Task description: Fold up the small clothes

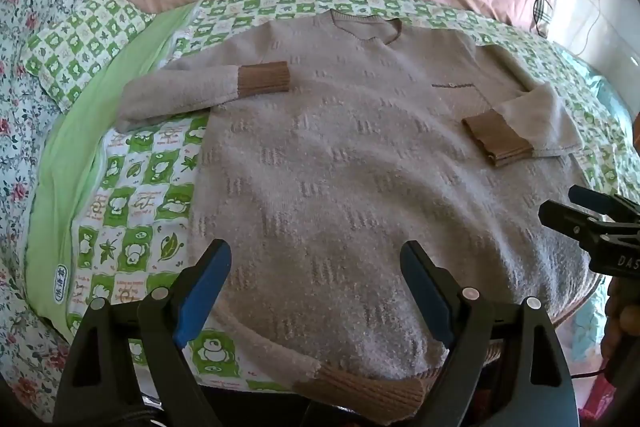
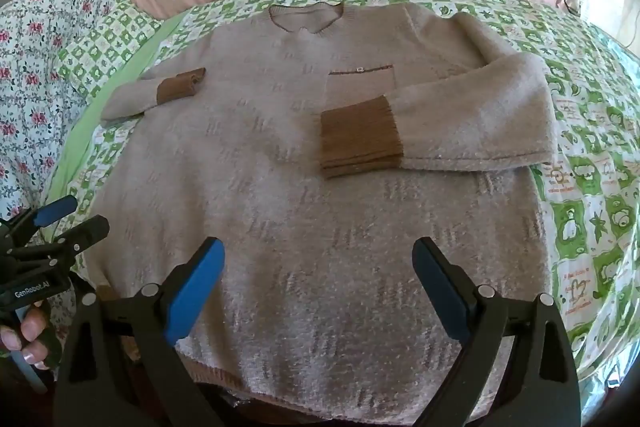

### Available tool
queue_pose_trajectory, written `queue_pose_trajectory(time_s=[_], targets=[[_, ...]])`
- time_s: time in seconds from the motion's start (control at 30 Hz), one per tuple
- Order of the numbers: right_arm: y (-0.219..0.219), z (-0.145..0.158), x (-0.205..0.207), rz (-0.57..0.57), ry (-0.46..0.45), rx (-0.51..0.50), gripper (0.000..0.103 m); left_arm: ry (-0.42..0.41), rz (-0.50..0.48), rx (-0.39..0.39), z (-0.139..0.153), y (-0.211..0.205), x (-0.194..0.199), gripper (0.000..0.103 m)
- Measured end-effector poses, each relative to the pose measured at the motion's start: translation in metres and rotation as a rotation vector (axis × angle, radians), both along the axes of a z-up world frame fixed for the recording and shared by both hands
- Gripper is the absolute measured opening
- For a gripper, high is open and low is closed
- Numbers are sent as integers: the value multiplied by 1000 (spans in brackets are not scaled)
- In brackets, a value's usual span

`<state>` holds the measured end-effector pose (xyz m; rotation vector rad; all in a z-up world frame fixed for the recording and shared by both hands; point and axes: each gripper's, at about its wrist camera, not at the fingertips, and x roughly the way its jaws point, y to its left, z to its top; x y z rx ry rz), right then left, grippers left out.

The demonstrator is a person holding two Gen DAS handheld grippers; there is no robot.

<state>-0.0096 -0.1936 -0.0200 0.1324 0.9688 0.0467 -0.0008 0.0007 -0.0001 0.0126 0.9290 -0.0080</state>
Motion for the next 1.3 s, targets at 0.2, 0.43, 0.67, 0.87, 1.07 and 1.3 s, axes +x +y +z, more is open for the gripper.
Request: queue_pose_trajectory(time_s=[0.2,0.43,0.67,0.87,1.07,1.3], targets=[[5,3,0,-3,-2,-1,95,0,2,-6,-1,1,-1,87],[-1,-4,3,2,-8,-4,95,1,6,3,-3,1,4,87],[-3,0,5,2,-14,5,95,-6,0,4,-2,-1,4,87],[-3,1,6,2,-15,3,95,1,-7,2,-1,-3,3,87],[-3,2,6,3,-32,8,95,17,-12,3,-1,-4,4,87],[-4,0,7,2,9,8,95,0,-20,26,-2,-7,5,87]])
